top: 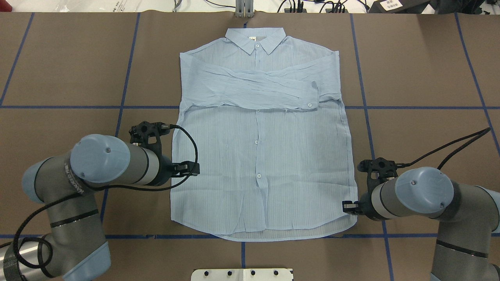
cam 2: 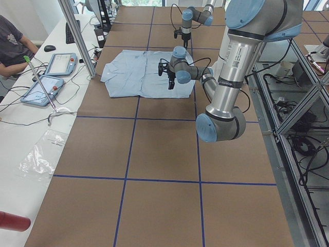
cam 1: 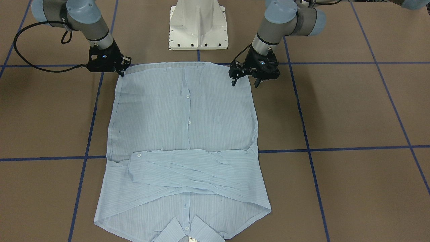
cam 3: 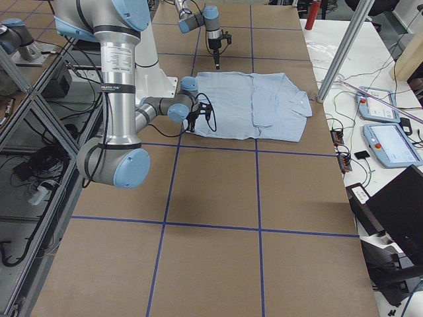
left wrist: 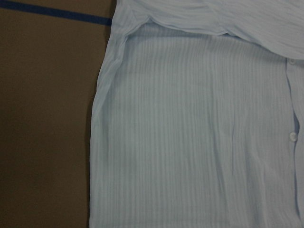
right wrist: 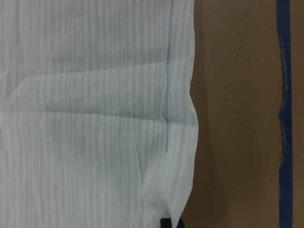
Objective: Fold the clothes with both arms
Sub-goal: 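Lower both grippers to the hem corners and grasp the fabric, then lift the hem with both grippers and fold it up onto the collar, then release the hem at the collar and raise both grippers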
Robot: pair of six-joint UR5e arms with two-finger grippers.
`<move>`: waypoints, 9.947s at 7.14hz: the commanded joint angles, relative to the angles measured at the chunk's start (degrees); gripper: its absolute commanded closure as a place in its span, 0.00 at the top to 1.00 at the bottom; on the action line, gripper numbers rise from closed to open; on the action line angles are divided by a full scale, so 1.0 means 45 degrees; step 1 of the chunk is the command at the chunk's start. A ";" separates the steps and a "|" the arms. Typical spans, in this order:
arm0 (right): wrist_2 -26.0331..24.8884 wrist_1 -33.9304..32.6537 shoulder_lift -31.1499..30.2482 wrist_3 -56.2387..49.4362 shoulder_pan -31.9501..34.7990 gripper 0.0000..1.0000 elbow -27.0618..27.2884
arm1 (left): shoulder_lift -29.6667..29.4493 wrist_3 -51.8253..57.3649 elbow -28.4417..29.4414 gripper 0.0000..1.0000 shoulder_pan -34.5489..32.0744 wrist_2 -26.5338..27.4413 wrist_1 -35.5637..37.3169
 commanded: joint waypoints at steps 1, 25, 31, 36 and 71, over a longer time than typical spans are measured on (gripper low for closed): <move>-0.0052 0.0054 0.0080 0.0000 0.0008 0.00 0.0067 | 0.0228 -0.0435 -0.0289 0.96 0.0920 0.0009 0.0946; 0.0202 0.0035 -0.0154 -0.0019 0.0711 0.00 0.0302 | 0.0150 -0.0455 -0.0155 0.11 0.1665 0.0029 0.2027; 0.2013 0.0093 0.0060 -0.0175 0.2365 0.00 0.0478 | 0.0326 -0.0455 -0.1595 0.00 0.1567 0.0010 0.3252; 0.4596 -0.0082 0.1834 -0.0215 0.5590 0.00 0.0070 | -0.0570 0.0634 -0.2284 0.00 -0.1023 -0.0107 0.3785; 0.3366 0.3355 0.5478 -0.2851 0.6651 1.00 -0.8494 | -0.6217 0.1323 1.0686 1.00 -0.6070 -0.1768 -0.5375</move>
